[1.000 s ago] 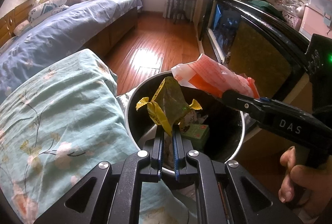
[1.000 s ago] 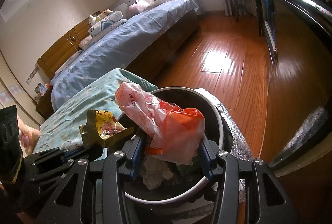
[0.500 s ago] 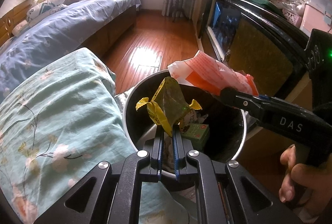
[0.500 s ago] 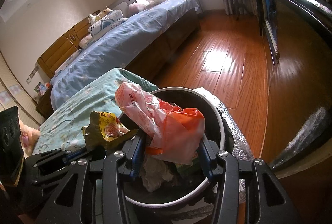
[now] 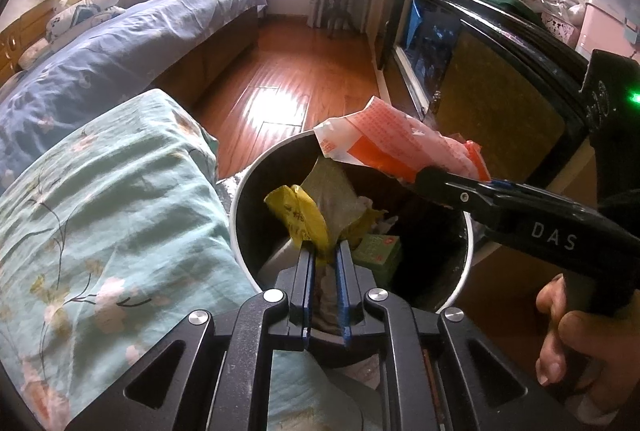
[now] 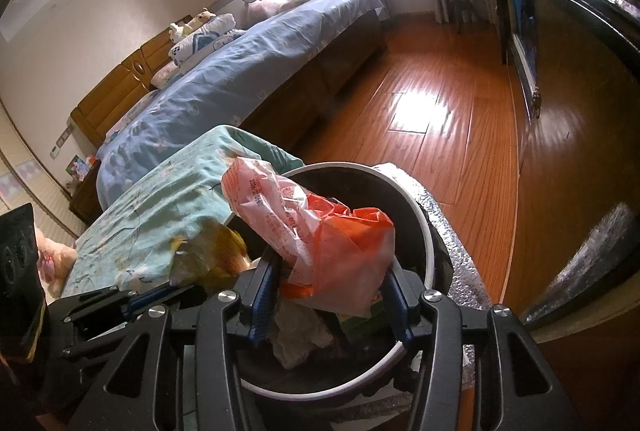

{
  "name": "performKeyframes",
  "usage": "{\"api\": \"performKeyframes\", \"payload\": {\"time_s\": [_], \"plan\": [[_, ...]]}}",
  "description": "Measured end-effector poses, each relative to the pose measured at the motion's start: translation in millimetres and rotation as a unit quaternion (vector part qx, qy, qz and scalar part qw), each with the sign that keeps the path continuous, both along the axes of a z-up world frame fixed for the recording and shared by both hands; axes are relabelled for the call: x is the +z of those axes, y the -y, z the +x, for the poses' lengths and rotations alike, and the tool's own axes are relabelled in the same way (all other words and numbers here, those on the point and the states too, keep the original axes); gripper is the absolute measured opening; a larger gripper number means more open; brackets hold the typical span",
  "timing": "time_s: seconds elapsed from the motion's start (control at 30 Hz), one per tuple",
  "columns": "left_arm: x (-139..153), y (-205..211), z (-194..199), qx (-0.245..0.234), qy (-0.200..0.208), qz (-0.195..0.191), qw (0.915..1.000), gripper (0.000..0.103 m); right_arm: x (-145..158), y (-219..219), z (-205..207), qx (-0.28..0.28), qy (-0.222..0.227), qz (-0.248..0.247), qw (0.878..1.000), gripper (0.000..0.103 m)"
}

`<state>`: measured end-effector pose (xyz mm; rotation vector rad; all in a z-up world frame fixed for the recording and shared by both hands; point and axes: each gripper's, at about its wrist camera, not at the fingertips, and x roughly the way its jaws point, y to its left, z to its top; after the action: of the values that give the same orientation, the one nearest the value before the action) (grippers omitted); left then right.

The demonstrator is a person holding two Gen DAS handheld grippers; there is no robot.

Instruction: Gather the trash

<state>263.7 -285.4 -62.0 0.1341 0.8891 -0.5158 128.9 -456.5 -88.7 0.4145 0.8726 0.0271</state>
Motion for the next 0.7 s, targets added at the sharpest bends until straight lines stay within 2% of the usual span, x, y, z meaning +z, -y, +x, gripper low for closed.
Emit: {"api": "performKeyframes", "payload": {"time_s": [0.07,0.17,0.23,0.3,0.47,0.7], "plan": [[0.1,-0.2,-0.1,0.000,-0.001,0.000,1.0000,0.010,0.4,-0.7,2.2,-0.001,-0.001,0.000,1.000,0.051],[1.9,-0.9,-2.0,0.002,0.002,0.002,1.0000,0.021,0.9,-0.4,2.5,-0.002,-0.004,0.003,1.000,0.055],[4.2,-2.7,-4.3,0.007,0.006,0.001,1.0000,0.040,1.7,-0.2,1.0,-0.003,-0.004,0.010,1.000,0.064],[6.9,-5.7,-7.8,0.011,0.012,-0.002,0.9999,0.048,3.1,0.5,0.1,-0.005,-0.001,0.013,1.000,0.070],[10.8,-14.9,-16.8,0.014,0.018,-0.001,0.9997,0.049,6.8,-1.7,-4.2,-0.005,0.002,0.017,1.000,0.071],[14.2,-37.3,-32.6,0.035,0.016,-0.009,0.9992,0.056,15.4,-8.1,-16.6,-0.008,0.009,0.031,0.999,0.077]]}}
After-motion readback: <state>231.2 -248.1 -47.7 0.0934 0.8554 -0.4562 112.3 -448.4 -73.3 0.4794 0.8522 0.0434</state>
